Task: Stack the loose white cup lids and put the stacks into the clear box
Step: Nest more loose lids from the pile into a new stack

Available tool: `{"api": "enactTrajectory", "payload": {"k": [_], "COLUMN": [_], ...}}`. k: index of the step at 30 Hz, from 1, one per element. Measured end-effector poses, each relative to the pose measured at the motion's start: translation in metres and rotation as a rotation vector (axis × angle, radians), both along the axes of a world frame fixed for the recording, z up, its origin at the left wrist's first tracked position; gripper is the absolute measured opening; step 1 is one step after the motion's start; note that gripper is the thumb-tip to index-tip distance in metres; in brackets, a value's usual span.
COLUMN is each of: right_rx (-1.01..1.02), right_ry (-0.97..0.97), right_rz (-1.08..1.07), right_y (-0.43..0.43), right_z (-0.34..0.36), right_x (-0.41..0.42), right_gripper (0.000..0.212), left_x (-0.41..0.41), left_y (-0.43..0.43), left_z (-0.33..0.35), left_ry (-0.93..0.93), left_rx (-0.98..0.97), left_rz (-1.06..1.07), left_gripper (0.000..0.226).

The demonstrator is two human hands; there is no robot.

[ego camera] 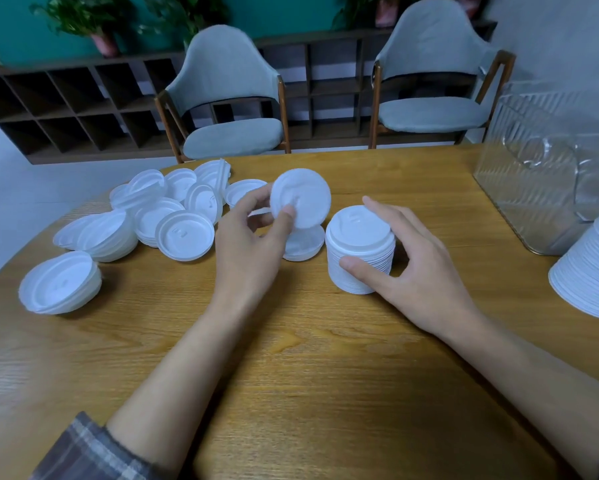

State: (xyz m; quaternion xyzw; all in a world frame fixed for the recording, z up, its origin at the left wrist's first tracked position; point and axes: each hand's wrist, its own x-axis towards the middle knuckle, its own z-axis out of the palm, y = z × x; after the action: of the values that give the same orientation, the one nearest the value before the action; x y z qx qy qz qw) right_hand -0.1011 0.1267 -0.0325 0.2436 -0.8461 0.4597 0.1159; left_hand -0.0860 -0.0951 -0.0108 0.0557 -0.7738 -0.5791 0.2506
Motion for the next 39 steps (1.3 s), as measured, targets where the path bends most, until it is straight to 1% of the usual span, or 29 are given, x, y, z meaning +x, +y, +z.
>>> {"api": "enactTrajectory", "payload": {"k": [3,5,7,9,12,15,19,22,24,30,36,39], "right_rx": [0.002,0.002,-0.005,-0.011,-0.003,0.009,0.029,0.012,0.017,0.013,-0.006,-0.019], "right_ry": [-0.015,-0.013,-0.006,-0.021,-0.054,-0.042,-0.005,-0.010,-0.001,-0.017,-0.028,-0.020], "right_rz": [0.010,0.011,0.014,0.020,0.043,0.055,0.064,0.068,0.070,0.077,0.092,0.094], "right_y": [0.001,0.001,0.001,0.001,0.002,0.001,0.000,0.000,0.000,0.001,0.001,0.000], "right_z": [0.000,0.000,0.000,0.001,0.002,0.003,0.001,0.001,0.001,0.001,0.000,0.000], "right_x": [0.000,0.000,0.001,0.001,0.002,0.003,0.003,0.003,0.003,0.003,0.003,0.003], "right_gripper": [0.081,0.080,0.081,0.087,0.095,0.095,0.085,0.084,0.084,0.086,0.085,0.086], "left_x": [0.001,0.003,0.004,0.005,0.008,0.010,0.012,0.015,0.016,0.015,0.013,0.013], "left_y": [0.000,0.004,0.009,0.014,0.019,0.021,0.022,0.024,0.027,0.028,0.029,0.026], "left_z": [0.005,0.006,0.004,0.003,0.003,0.003,0.002,0.000,-0.001,-0.001,-0.003,-0.003], "left_ry": [-0.024,-0.080,-0.120,-0.111,-0.064,-0.038,-0.046,-0.093,-0.092,-0.057,-0.086,-0.093], "left_rx": [0.243,0.308,0.333,0.303,0.244,0.149,0.011,-0.088,-0.108,-0.166,-0.167,-0.221], "left_rz": [-0.117,-0.239,-0.306,-0.272,-0.245,-0.231,-0.258,-0.307,-0.315,-0.348,-0.395,-0.419], "left_gripper": [0.027,0.031,0.037,0.035,0.021,0.014,0.024,0.053,0.063,0.059,0.060,0.062]}}
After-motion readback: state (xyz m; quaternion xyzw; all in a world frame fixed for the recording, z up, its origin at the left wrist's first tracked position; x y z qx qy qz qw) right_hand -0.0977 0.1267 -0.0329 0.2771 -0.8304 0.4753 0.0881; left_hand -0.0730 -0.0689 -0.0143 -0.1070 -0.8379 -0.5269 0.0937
